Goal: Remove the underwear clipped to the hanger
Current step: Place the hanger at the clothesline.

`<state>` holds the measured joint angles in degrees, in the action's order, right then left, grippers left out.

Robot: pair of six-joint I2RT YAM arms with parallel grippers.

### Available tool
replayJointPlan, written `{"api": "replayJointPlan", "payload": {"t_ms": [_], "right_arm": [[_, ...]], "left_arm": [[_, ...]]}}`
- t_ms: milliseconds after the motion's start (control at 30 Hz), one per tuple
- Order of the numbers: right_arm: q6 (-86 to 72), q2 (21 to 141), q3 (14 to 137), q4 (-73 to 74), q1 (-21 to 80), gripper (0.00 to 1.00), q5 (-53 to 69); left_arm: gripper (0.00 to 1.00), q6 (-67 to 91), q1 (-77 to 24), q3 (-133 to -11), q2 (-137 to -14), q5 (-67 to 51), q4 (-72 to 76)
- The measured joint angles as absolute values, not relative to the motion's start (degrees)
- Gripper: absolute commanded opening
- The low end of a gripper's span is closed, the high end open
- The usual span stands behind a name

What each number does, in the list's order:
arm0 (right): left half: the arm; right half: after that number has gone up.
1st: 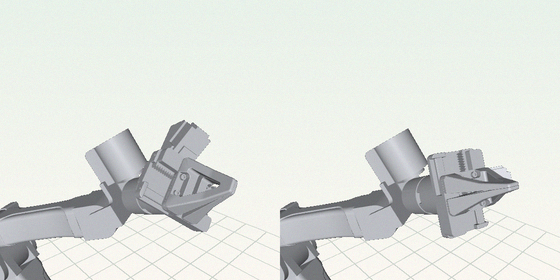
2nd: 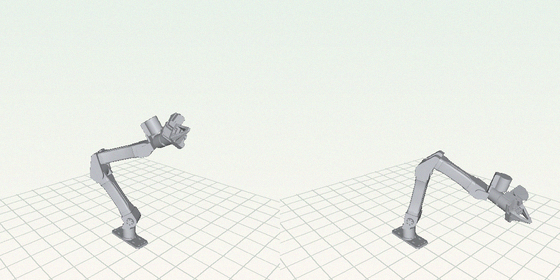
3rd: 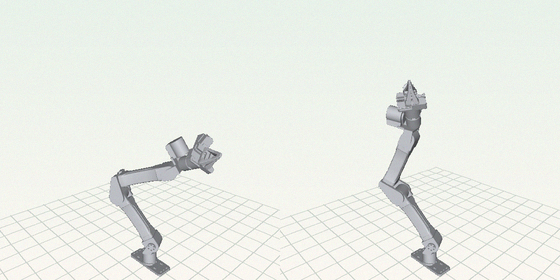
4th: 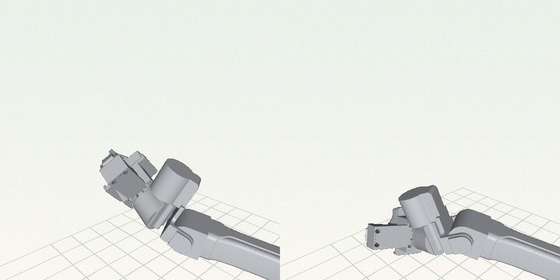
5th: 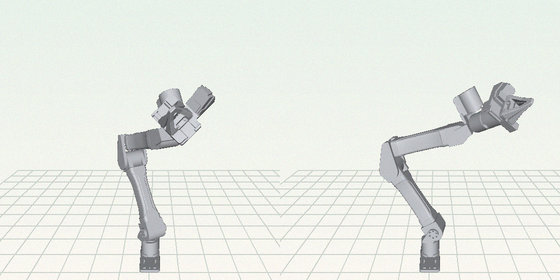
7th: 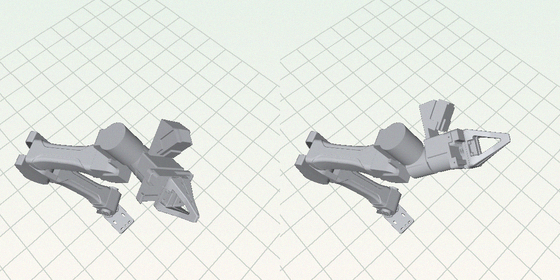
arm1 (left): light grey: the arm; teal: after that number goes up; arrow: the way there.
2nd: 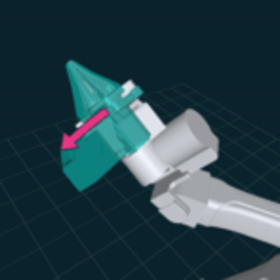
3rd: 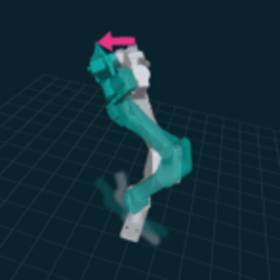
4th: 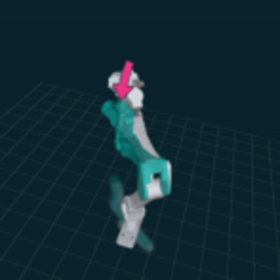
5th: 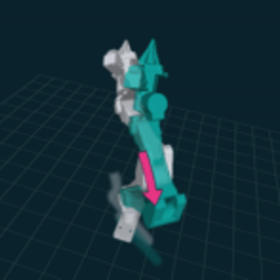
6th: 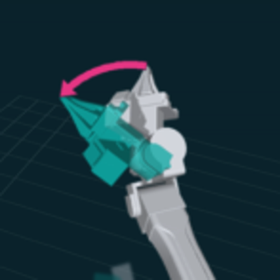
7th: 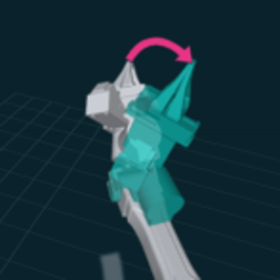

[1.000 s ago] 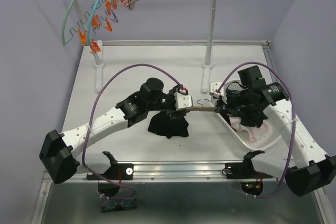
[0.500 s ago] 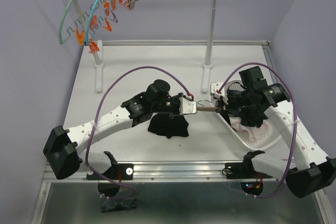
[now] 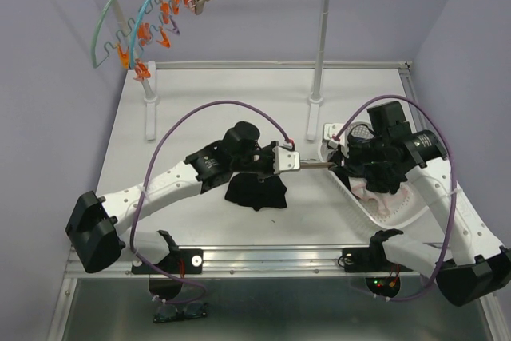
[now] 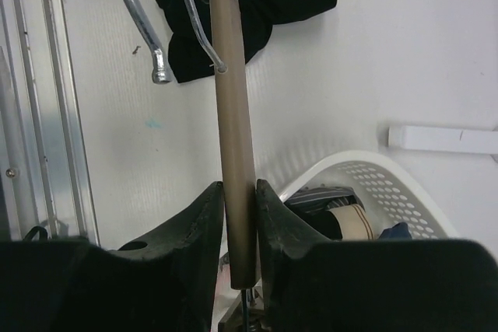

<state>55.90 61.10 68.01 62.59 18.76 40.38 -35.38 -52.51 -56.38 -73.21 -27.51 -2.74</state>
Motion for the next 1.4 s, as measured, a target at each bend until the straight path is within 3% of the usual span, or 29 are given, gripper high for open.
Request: {"api": "replayJointPlan", "payload": {"t_ms": [133, 333, 400, 433, 467, 633, 767, 1000, 1200, 1400], "right_arm": [[53.56, 60.45, 68.77, 61.87, 18.79, 0.49, 41.71], [51.18, 60.36, 69.28, 60.71, 18.79, 0.51, 43.35], [50.68, 60.36, 69.30, 60.42, 18.83, 0.76, 43.57], [50.43, 60.36, 69.30, 60.36, 18.83, 0.84, 43.66], [49.71, 60.36, 69.30, 60.31, 18.83, 1.00, 43.75], [46.70, 60.66, 73.17, 60.66, 18.83, 1.00, 43.97], [41.74, 62.26, 83.11, 60.27, 18.83, 1.00, 42.61], [31.42, 61.95, 93.14, 55.37, 18.20, 1.00, 31.31], [22.52, 56.80, 82.54, 44.97, 14.11, 1.00, 15.53], [16.19, 53.87, 67.55, 36.42, 9.72, 1.00, 10.07]], "left_arm": [[0.00, -33.12, -52.56, -56.10, -71.90, -26.33, -2.79], [0.00, -30.39, -52.56, -54.54, -68.71, -25.10, -2.20], [0.00, -29.67, -52.56, -53.98, -68.12, -25.02, -1.87], [0.00, -29.39, -52.56, -53.87, -68.03, -24.88, -1.91], [0.00, -28.91, -52.53, -53.63, -67.96, -24.75, -1.76], [0.00, -26.70, -52.36, -53.10, -67.96, -23.66, -1.50], [0.00, -24.82, -52.01, -52.95, -67.94, -22.87, -1.52], [0.00, -20.10, -49.67, -53.12, -67.53, -19.75, -1.67], [0.00, -13.50, -43.75, -58.43, -67.57, -16.97, -3.62], [0.00, -5.52, -36.93, -69.69, -69.58, -14.04, -3.86]]}}
